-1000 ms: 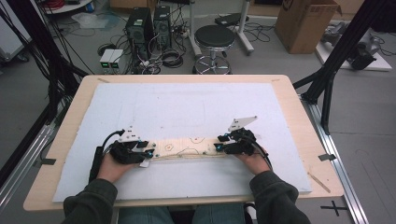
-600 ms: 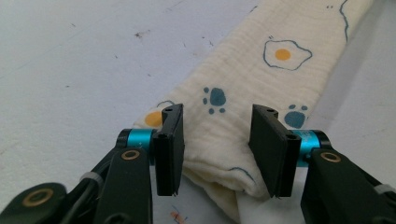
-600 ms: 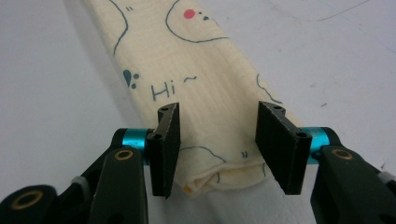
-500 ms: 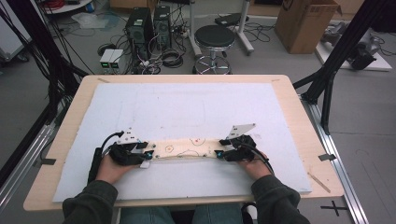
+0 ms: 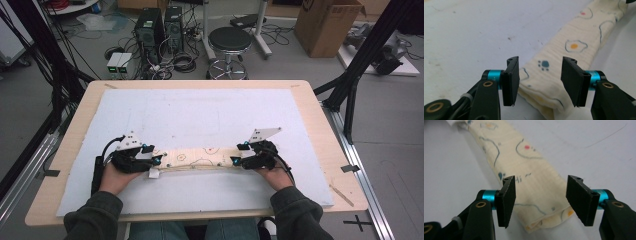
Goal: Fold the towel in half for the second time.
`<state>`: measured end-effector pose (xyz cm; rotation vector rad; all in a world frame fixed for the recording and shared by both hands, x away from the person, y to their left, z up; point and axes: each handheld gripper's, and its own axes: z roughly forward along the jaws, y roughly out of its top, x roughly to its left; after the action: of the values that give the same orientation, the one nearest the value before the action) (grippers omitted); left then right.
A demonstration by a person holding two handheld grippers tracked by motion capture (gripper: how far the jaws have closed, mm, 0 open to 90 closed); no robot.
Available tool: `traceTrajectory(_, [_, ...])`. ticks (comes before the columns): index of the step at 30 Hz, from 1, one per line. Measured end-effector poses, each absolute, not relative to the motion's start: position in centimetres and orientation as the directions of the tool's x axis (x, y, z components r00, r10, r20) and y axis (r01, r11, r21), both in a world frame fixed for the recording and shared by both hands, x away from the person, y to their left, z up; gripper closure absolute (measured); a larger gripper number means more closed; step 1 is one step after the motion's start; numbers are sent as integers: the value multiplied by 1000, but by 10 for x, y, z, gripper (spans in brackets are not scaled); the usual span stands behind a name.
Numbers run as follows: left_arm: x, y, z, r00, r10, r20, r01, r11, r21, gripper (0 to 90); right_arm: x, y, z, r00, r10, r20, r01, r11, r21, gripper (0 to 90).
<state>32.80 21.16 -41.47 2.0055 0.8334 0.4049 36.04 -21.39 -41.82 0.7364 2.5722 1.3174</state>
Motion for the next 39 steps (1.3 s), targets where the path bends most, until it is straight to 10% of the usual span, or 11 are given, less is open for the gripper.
traceTrajectory(18, [362, 202, -434, 690, 718, -94, 536, -419, 733, 512, 402, -215, -430, -794, 580, 182, 522, 498, 692, 567])
traceTrajectory(39, [360, 201, -428, 725, 683, -89, 497, -429, 754, 811, 398, -211, -424, -833, 522, 181, 489, 542, 683, 809])
